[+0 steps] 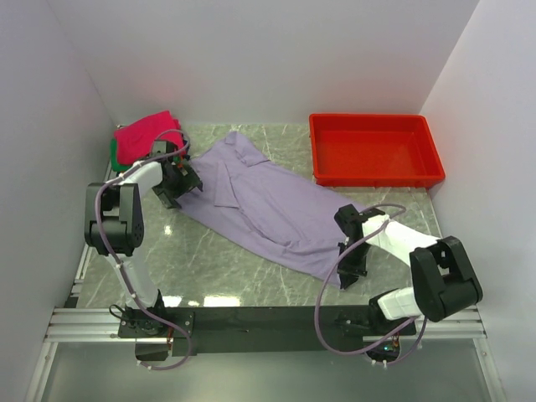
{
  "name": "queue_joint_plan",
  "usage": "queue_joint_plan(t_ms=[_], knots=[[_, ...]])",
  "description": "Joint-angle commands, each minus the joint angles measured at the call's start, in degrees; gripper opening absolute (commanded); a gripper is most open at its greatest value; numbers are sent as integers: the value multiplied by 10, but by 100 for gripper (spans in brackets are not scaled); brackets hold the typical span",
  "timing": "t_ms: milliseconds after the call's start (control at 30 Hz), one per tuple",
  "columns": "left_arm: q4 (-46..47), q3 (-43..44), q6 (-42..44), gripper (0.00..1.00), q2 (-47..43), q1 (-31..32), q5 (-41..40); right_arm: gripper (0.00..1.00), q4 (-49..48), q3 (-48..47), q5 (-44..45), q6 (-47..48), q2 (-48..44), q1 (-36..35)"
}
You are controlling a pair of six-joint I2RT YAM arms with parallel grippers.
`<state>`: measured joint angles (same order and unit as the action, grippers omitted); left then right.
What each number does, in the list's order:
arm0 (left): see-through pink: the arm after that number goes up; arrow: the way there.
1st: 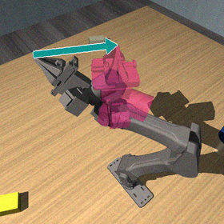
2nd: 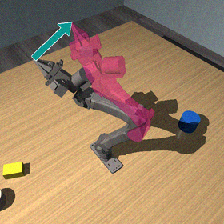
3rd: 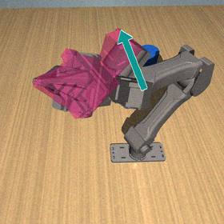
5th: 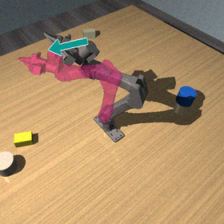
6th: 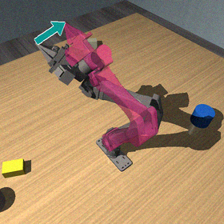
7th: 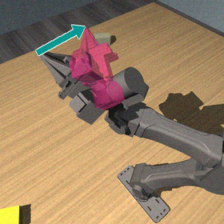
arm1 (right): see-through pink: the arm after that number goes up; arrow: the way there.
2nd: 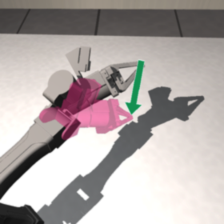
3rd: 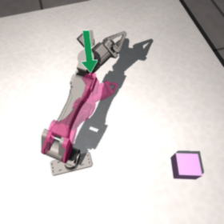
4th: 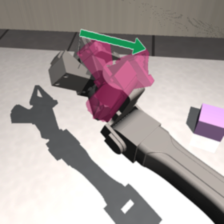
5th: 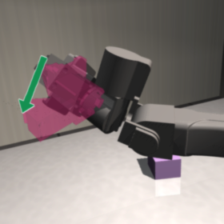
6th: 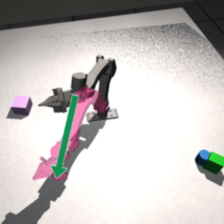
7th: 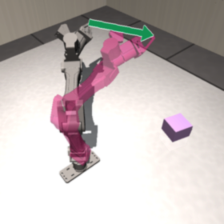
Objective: Fold and stack the t-shirts
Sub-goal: Fold the tshirt
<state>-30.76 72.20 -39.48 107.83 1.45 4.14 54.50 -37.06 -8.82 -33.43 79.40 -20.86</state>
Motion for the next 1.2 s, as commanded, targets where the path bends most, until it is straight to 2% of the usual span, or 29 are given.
queue_joint_plan(t_ms=[0, 200, 467, 567, 600, 700, 800, 933, 1067, 1167], knots=[[22, 17, 31, 99, 37, -12, -10, 0, 59, -26, 27, -2, -23, -6], [22, 48, 39, 99, 71, -13, -15, 0, 93, -35, 18, -8, -36, -18], [13, 70, 49, 99, 78, -14, -16, 0, 146, -42, -3, -9, -38, -70], [12, 68, 47, 99, 63, -14, -16, 20, 154, -51, -14, -11, -57, -74], [13, 67, 45, 99, 51, -14, -11, 33, 157, -59, -16, -11, -68, -75], [11, 79, 38, 99, 27, -13, -8, 48, 170, -110, -18, -12, -70, -74], [4, 98, 32, 99, 4, 6, -12, 52, 174, -169, -16, -8, -51, -74], [-4, 118, 23, 99, -10, 51, -26, 52, 153, -228, -17, -6, -20, -74], [-24, 136, 21, 99, -9, 112, -40, 52, 144, -249, -8, 10, 17, -74], [-38, 126, 17, 99, -8, 128, -57, 52, 140, -256, -5, 13, 25, -74]])
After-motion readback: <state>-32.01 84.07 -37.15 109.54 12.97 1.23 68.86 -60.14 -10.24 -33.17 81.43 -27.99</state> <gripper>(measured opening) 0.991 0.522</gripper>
